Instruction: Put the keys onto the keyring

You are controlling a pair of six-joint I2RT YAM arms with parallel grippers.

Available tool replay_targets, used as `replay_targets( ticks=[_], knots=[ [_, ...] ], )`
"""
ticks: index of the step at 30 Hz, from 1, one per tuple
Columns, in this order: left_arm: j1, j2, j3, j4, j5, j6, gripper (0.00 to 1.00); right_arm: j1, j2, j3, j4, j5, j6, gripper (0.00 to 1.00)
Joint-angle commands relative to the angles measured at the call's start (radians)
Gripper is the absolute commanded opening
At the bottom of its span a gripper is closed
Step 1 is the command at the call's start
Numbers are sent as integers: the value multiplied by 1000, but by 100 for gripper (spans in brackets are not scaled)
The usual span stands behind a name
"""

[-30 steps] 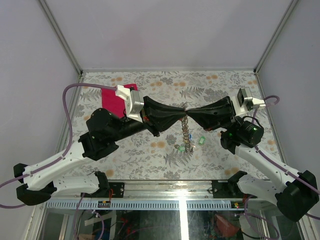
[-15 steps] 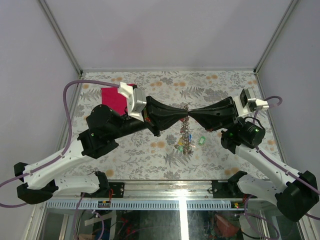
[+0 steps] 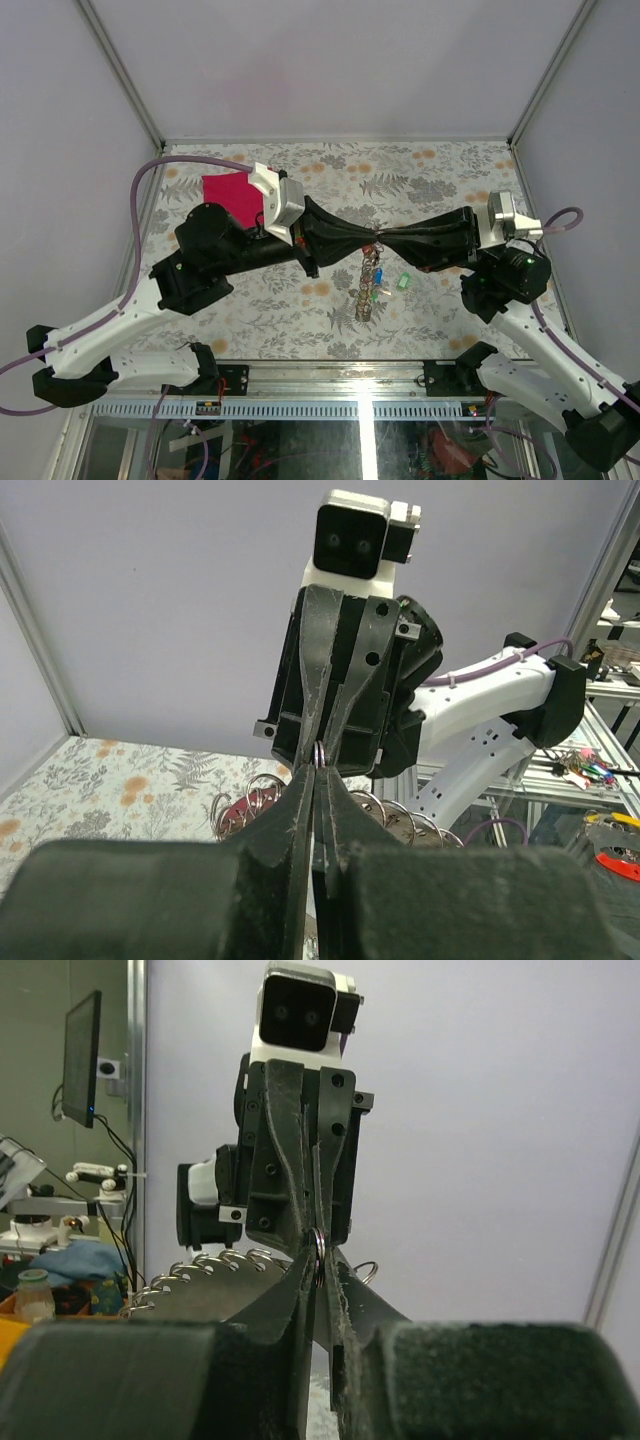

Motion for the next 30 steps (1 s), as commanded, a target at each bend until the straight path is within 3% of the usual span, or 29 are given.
replay_targets(
  ticks=[1,16,30],
  knots=[
    [6,19,52,-11,17,21,0,2,-34,62,-202,-67,-124,11],
    [6,60,143,-174,44,81,0,3,-66,251,-816,-181,-391,15],
    [6,114,246,-348,57,139,0,1,-51,354,-1094,-242,-534,11]
  ],
)
